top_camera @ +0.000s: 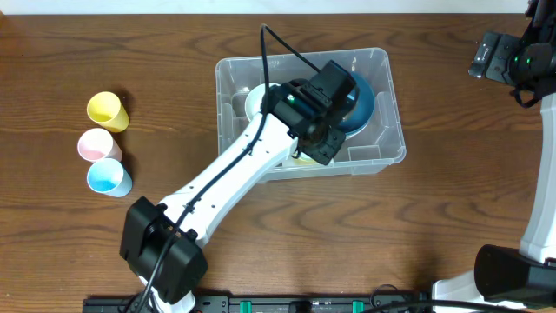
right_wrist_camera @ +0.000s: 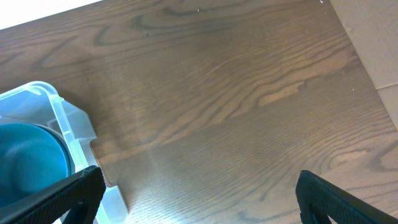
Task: Pack container
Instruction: 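Carry the white cup into the bin and stack it on the green cup, then withdraw the left gripper back toward the remaining cups, then lower the left gripper onto the second yellow cup and grasp, then lift the yellow cup and carry it into the bin with the left gripper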
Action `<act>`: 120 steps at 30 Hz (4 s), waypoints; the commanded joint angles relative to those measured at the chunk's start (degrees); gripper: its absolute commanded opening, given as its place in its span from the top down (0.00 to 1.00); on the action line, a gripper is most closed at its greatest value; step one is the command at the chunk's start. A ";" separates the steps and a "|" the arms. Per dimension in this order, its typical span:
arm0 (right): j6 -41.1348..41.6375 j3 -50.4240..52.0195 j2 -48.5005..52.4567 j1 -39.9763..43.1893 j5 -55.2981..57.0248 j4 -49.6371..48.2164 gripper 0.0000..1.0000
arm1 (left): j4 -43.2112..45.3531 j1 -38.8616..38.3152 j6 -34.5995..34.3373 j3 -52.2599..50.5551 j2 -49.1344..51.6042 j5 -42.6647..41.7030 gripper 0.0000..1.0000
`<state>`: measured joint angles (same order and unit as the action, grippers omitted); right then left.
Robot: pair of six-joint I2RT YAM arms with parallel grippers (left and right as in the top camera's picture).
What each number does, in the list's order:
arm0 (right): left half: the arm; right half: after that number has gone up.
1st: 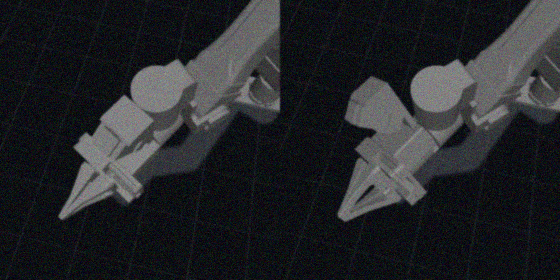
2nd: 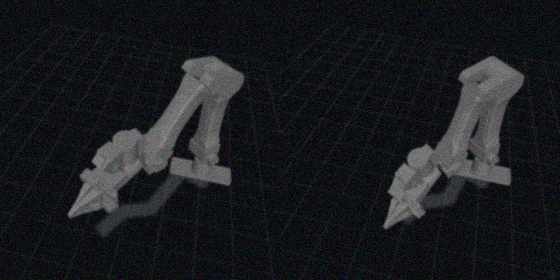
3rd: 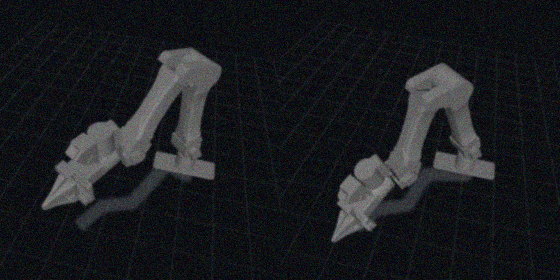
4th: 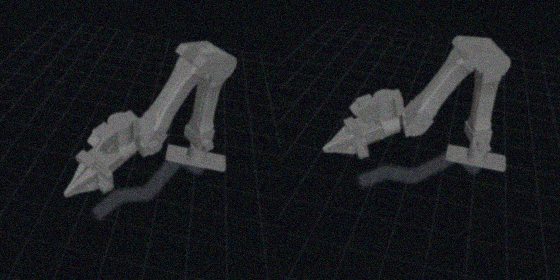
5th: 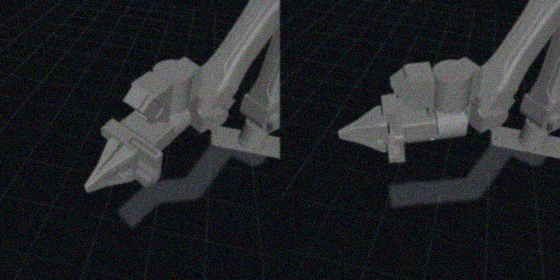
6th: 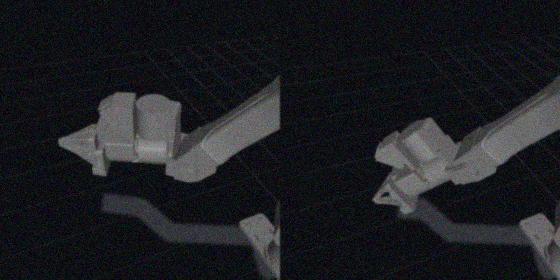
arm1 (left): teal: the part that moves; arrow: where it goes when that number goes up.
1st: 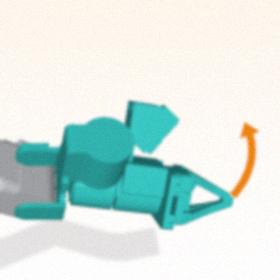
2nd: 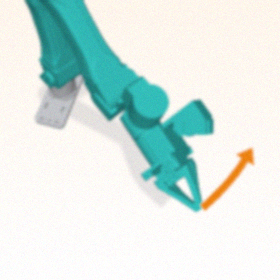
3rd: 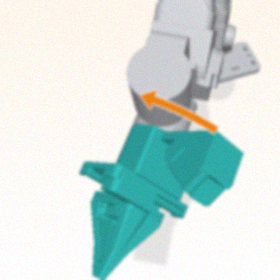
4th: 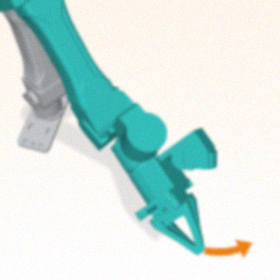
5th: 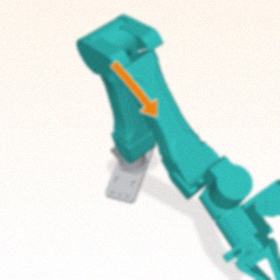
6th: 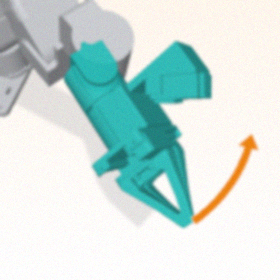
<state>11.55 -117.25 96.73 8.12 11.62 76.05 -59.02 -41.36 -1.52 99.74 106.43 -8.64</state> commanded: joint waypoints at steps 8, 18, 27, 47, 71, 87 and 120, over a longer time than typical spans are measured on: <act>0.63 -0.04 -0.07 0.07 0.39 0.07 0.01 | -3.17 15.96 -0.94 0.48 -15.41 2.58 0.56; 0.63 -0.04 -0.07 0.09 0.39 0.07 0.01 | 0.59 42.32 -2.23 -0.09 -14.27 11.23 0.43; 0.63 -0.04 -0.07 0.09 0.39 0.07 0.01 | 4.15 53.22 -2.27 -0.15 -0.17 11.26 0.43; 0.63 -0.04 -0.07 0.11 0.39 0.07 0.01 | 10.58 56.81 -0.22 -0.15 16.81 11.32 0.43; 0.63 -0.04 -0.07 0.11 0.39 0.07 0.01 | 9.20 57.27 -0.28 -0.11 17.79 11.23 0.94; 0.63 -0.04 -0.07 0.11 0.39 0.07 0.01 | 7.43 42.91 -0.28 0.92 0.83 10.62 0.94; 0.63 -0.04 -0.07 0.11 0.39 0.07 0.01 | -2.56 11.10 -4.74 -13.94 -6.56 4.52 0.94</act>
<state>11.55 -117.25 96.73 8.12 11.62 76.05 -62.11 -29.71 -4.69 87.59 99.35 -4.14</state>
